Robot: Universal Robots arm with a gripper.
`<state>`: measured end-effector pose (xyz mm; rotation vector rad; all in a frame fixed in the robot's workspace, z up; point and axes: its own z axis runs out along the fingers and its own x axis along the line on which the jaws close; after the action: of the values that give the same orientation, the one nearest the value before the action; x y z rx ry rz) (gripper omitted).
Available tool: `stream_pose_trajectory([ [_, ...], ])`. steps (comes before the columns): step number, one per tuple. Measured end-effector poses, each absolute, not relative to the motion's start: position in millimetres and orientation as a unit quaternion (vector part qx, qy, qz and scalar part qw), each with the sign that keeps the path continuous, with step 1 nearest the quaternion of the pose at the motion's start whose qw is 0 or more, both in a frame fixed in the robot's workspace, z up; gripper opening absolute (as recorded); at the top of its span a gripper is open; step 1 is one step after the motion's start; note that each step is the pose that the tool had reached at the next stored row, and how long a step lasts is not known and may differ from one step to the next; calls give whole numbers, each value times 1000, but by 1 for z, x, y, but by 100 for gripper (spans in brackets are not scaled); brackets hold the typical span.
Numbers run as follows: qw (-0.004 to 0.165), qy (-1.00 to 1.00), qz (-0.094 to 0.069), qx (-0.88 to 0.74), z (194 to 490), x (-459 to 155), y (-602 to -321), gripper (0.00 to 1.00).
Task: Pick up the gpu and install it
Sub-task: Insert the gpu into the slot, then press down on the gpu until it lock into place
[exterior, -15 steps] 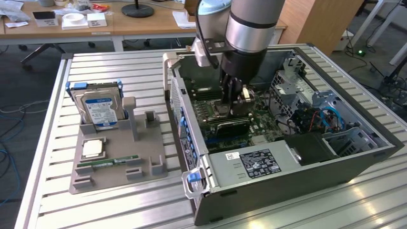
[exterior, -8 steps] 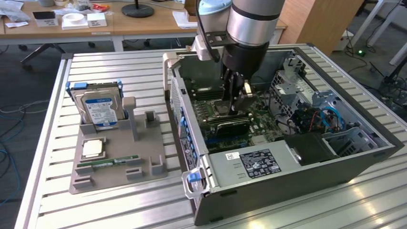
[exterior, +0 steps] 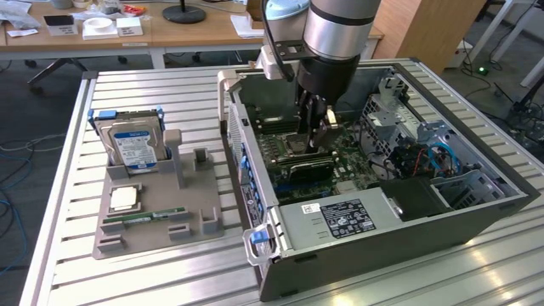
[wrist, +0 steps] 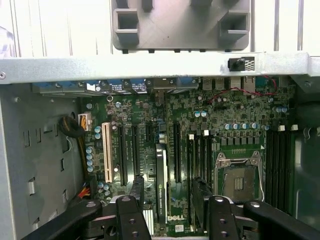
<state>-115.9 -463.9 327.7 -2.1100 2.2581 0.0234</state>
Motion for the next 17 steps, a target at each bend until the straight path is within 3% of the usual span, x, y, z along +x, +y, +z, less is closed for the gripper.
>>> stream_pose_trajectory([
  [17, 25, 730, 8, -682, 328, -116, -464, 52],
])
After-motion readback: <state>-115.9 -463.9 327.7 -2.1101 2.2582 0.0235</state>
